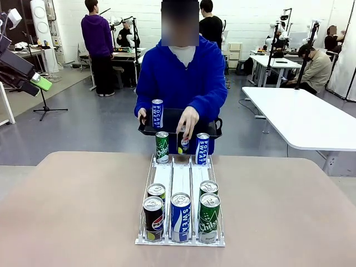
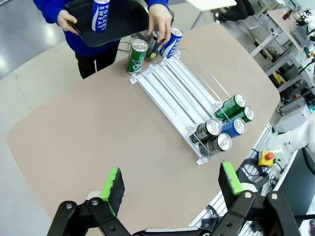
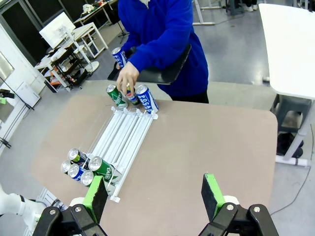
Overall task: Retrieve and hand over the desired beverage to the person.
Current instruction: Pick up another can of the same type that the person held from the Automatic Can Dispenser.
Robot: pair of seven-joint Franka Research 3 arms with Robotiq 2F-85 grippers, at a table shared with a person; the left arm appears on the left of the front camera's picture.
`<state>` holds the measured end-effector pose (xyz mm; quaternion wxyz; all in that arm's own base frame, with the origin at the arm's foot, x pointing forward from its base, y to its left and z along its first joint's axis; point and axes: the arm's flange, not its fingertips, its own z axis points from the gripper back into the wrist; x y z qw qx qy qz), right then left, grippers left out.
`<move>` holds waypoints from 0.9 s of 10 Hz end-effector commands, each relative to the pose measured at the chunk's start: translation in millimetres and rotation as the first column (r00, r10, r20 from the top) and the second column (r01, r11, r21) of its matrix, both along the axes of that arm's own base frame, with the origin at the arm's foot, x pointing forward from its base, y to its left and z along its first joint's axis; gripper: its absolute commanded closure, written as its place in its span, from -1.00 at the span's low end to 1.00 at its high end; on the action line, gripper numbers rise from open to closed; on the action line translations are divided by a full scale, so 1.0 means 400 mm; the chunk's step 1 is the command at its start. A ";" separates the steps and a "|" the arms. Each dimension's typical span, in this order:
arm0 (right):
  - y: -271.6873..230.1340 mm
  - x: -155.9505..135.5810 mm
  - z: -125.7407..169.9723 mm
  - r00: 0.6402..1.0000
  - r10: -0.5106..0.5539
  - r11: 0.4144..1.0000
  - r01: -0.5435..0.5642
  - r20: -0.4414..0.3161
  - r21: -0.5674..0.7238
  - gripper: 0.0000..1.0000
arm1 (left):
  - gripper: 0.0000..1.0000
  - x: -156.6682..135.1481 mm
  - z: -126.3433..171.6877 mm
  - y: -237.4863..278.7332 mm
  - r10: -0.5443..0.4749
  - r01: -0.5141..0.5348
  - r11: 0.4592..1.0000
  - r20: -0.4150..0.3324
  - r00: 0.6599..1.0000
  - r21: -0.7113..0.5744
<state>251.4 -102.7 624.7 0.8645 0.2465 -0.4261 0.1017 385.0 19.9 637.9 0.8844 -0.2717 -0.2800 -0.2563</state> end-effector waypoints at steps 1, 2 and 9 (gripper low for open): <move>0.002 0.005 -0.006 1.000 0.016 1.000 -0.016 0.005 0.016 -1.00 | -1.00 0.001 -0.001 -0.001 -0.002 0.002 1.000 0.001 1.000 0.001; 0.002 0.005 -0.006 1.000 0.016 1.000 -0.016 0.005 0.016 -1.00 | -1.00 0.001 -0.001 -0.001 -0.002 0.002 1.000 0.001 1.000 0.001; 0.002 0.005 -0.006 1.000 0.016 1.000 -0.016 0.005 0.016 -1.00 | -1.00 0.000 0.000 0.000 0.000 0.000 1.000 0.000 1.000 0.000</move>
